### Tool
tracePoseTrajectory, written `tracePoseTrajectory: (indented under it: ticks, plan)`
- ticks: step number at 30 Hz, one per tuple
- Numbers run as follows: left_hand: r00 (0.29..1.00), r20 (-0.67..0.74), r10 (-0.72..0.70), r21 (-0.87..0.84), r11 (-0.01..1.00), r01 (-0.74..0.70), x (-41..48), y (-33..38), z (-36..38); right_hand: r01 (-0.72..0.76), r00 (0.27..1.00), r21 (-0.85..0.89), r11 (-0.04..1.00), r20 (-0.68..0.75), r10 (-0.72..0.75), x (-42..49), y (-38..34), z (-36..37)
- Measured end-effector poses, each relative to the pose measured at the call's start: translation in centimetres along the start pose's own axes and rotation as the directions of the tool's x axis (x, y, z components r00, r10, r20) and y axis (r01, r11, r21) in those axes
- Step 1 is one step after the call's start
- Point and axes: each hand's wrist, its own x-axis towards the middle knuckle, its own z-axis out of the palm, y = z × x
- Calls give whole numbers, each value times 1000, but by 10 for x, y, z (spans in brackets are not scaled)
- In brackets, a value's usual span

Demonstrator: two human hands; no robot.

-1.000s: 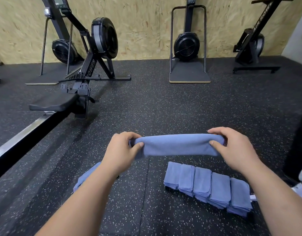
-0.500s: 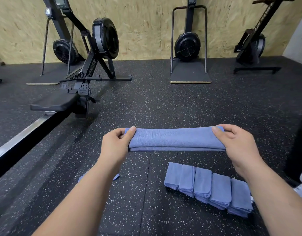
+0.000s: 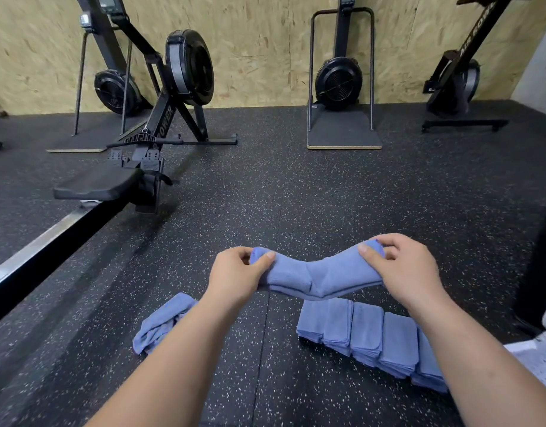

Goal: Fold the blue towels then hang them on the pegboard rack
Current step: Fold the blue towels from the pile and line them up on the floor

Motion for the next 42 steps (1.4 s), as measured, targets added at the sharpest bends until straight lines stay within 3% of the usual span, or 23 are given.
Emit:
tracePoseTrajectory:
  ticks: [3, 7, 11, 16, 18, 21, 24, 26, 28, 30, 34, 37, 42]
  plan:
    - [999, -32, 35, 49, 998, -34, -10, 18, 15, 98, 995, -76, 992, 0, -98, -12, -19, 8]
    - [995, 4, 102, 99, 990, -102, -30, 34, 37, 158, 987, -8, 987, 21, -157, -34, -37, 27]
    - [996, 60, 61, -32, 998, -59, -43, 41, 56, 239, 971, -17, 971, 34, -238, -55, -42, 44]
    - [996, 37, -81, -373, 924, 88, -47, 45, 63, 300, 951, 2, 954, 79, -299, -65, -39, 49]
    - [994, 17, -112, -401, 909, 109, -46, 43, 61, 273, 951, 99, 957, 122, -284, -64, -38, 48]
    - [988, 3, -156, -425, 894, 143, -43, 42, 58, 168, 978, 301, 939, 67, -197, -57, -38, 42]
    - [977, 111, -180, -500, 840, 212, -39, 40, 60, 105, 994, 236, 966, -50, -95, -37, -28, 32]
    - [973, 197, -123, -526, 824, 211, -40, 42, 61, -51, 997, 277, 959, 68, 34, -24, -19, 25]
    - [954, 289, -74, -501, 838, 216, -44, 45, 58, -219, 962, 380, 899, 236, 135, -17, -13, 20]
    - [930, 364, -48, -461, 858, 225, -46, 44, 56, -291, 937, 463, 837, 315, 152, -17, -11, 16]
    - [904, 427, -29, -326, 927, 183, -48, 39, 52, -218, 966, 486, 846, 233, 115, -30, -12, 8]
    - [902, 432, 13, -255, 961, 108, -60, 38, 53, -181, 965, 492, 852, 256, 58, -49, -20, 7]
    - [950, 304, 66, -125, 992, -29, -78, 38, 64, -147, 968, 473, 869, 251, 27, -79, -30, 7]
